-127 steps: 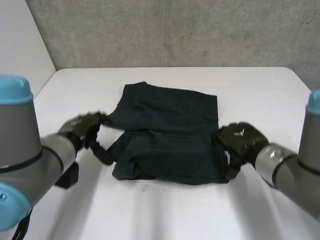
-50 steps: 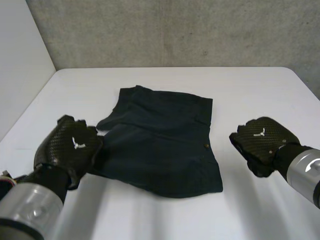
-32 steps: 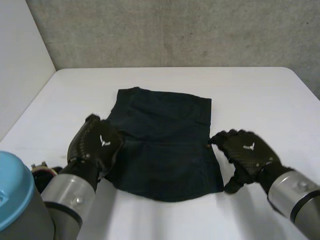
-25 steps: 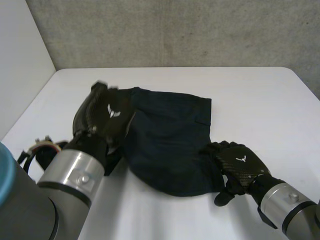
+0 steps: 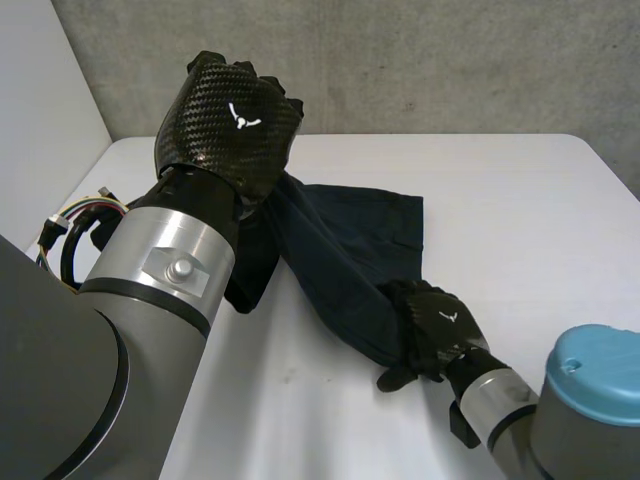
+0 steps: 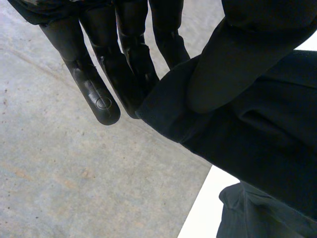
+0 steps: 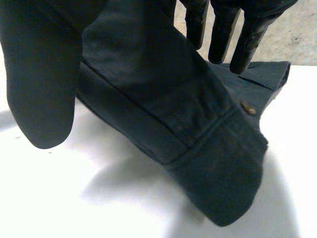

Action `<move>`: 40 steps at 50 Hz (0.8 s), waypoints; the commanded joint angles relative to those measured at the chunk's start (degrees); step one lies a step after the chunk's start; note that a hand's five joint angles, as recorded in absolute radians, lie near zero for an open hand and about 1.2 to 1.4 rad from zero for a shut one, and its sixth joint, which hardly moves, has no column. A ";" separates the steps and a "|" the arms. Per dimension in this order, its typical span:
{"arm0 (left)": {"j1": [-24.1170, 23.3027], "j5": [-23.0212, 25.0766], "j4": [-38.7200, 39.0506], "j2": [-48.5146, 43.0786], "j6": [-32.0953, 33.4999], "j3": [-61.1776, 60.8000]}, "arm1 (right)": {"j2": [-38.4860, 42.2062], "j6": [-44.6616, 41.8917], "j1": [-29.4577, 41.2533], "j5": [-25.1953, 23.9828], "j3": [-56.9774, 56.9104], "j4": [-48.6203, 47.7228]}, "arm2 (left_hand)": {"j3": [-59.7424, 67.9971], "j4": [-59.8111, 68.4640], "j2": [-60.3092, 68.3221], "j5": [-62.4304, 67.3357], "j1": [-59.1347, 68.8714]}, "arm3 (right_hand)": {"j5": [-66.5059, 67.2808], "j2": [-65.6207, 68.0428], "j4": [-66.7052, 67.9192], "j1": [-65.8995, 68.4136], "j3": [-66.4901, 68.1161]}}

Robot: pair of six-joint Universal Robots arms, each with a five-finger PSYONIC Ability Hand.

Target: Fold the shorts.

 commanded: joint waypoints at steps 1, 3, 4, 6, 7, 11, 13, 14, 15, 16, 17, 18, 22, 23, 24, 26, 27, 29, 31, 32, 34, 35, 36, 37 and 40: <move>0.01 -0.15 0.00 0.32 -0.35 -0.08 | 2.67 -0.69 -0.01 7.02 -0.84 -9.03 | 11.69 11.09 11.44 13.59 16.01 | -4.18 -2.88 -3.48 -1.77 -2.01; 0.09 -0.41 0.00 0.50 -0.35 -0.35 | 2.67 -0.87 -0.10 8.43 -1.10 -9.91 | 11.69 11.09 11.44 13.59 16.01 | -0.26 1.04 0.44 2.14 1.91; 0.09 -0.50 0.00 0.50 -0.35 -0.52 | 2.41 -1.48 -0.10 9.31 -1.37 -10.35 | 11.69 11.09 11.44 13.59 16.01 | 3.10 4.41 3.81 5.51 5.27; 0.27 -0.85 0.00 0.58 -0.35 -0.96 | 2.23 -2.44 -0.45 9.58 -1.63 -10.18 | 11.69 11.09 11.44 13.59 16.01 | 4.47 5.78 5.18 6.88 6.64; 0.36 -0.85 -0.08 0.58 -0.35 -1.14 | 2.06 -3.15 -1.23 9.58 -1.63 -10.18 | 11.69 11.09 11.44 13.59 16.01 | 5.82 7.12 6.52 8.22 7.98; 0.88 -0.85 0.00 0.76 -0.27 -2.37 | 1.53 -7.63 -7.64 8.97 -0.93 -9.91 | 11.69 11.09 11.44 13.59 16.01 | 12.38 13.68 13.08 14.78 14.54; 1.32 -0.85 -0.09 0.76 -0.18 -3.07 | 1.27 -10.61 -10.20 6.95 -0.75 -9.83 | 11.69 11.09 11.44 13.59 16.01 | 19.09 20.39 19.79 21.50 21.26; 1.59 -0.94 -0.09 0.76 -0.26 -3.34 | 1.26 -11.58 -10.90 5.99 -0.75 -9.65 | 11.69 11.09 11.44 13.59 16.01 | 22.11 23.42 22.82 24.52 24.28; 1.85 -0.94 -0.09 0.76 -0.27 -3.51 | 1.26 -12.90 -12.13 3.80 -0.58 -8.95 | 11.69 11.09 11.44 13.59 16.01 | 30.97 32.27 31.67 33.38 33.14; 2.29 -0.85 -0.17 0.76 -0.27 -3.95 | 1.26 -13.61 -12.40 2.74 -0.58 -8.43 | 11.69 11.09 11.44 13.59 16.01 | 35.89 37.19 36.59 38.29 38.06; 2.47 -0.85 -0.17 0.76 -0.35 -4.21 | 1.18 -14.40 -12.58 1.59 -0.58 -7.81 | 11.69 11.09 11.44 13.59 16.01 | 39.44 40.74 40.14 41.84 41.60; 2.64 -0.85 -0.26 0.76 -0.35 -4.57 | 1.18 -15.10 -12.58 0.54 -0.58 -7.02 | 11.69 11.09 11.44 13.59 16.01 | 41.97 43.27 42.67 44.37 44.14; 3.52 -0.85 -0.26 0.67 -0.35 -6.50 | -0.93 -17.74 -13.10 -3.07 -1.02 -2.45 | 11.69 11.09 11.44 13.59 16.01 | 52.72 54.03 53.43 55.13 54.89; 3.70 -0.85 -0.35 0.67 -0.44 -6.85 | -2.50 -18.35 -13.80 -4.38 -0.93 -0.62 | 11.69 11.09 11.44 13.59 16.01 | 61.25 62.55 61.95 63.66 63.42; 4.13 -0.85 -0.44 0.67 -0.44 -7.72 | -3.30 -18.62 -14.16 -4.92 -1.02 0.36 | 11.69 11.09 11.44 13.59 16.01 | 65.77 67.08 66.48 68.18 67.94; 4.49 -0.85 -0.44 0.67 -0.44 -8.61 | -4.79 -18.80 -14.77 -5.88 -1.37 1.86 | 11.69 11.09 11.44 13.59 16.01 | 65.82 67.12 66.52 68.23 67.99; 4.58 -0.85 -0.52 0.67 -0.53 -9.05 | -6.10 -19.06 -15.30 -7.37 -1.63 3.17 | 11.69 11.09 11.44 13.59 16.01 | 65.82 67.12 66.52 68.23 67.99; 4.66 -0.85 -0.52 0.76 -0.44 -10.28 | -7.78 -19.06 -15.74 -9.39 -1.90 4.06 | 11.69 11.09 11.44 13.59 16.01 | 65.82 67.12 66.52 68.23 67.99; 4.75 -0.76 -0.61 0.76 -0.44 -11.07 | -10.76 -20.02 -16.61 -12.02 -2.94 6.33 | 11.69 11.09 11.44 13.59 16.01 | 65.82 67.12 66.52 68.23 67.99; 4.75 -0.76 -0.70 0.93 -0.44 -11.86 | -11.73 -20.90 -16.88 -12.91 -3.39 7.82 | 11.69 11.09 11.44 13.59 16.01 | 65.82 67.12 66.52 68.23 67.99; 4.93 -0.85 -0.96 1.29 -0.44 -12.74 | -13.49 -23.62 -17.50 -15.02 -4.35 12.30 | 11.69 11.09 11.44 13.59 16.01 | 65.82 67.12 66.52 68.23 67.99; 5.10 -0.94 -1.05 1.46 -0.35 -13.35 | -14.98 -27.63 -18.11 -16.59 -5.66 17.63 | 11.69 11.09 11.44 13.59 16.01 | 65.82 67.12 66.52 68.23 67.99; 5.45 -0.94 -1.66 1.99 -0.44 -14.58 | -15.87 -30.11 -18.38 -17.22 -6.37 20.47 | 11.69 11.09 11.44 13.59 16.01 | 65.82 67.12 66.52 68.23 67.99; 5.72 -0.94 -2.02 2.43 -0.44 -15.28 | -16.57 -32.66 -18.55 -17.66 -7.08 23.28 | 11.69 11.09 11.44 13.59 16.01 | 65.82 67.12 66.52 68.23 67.99; 6.68 -0.76 -4.29 4.18 -0.27 -18.09 | -19.12 -44.69 -18.99 -18.98 -9.27 34.44 | 11.69 11.09 11.44 13.59 16.01 | 65.82 67.12 66.52 68.23 67.99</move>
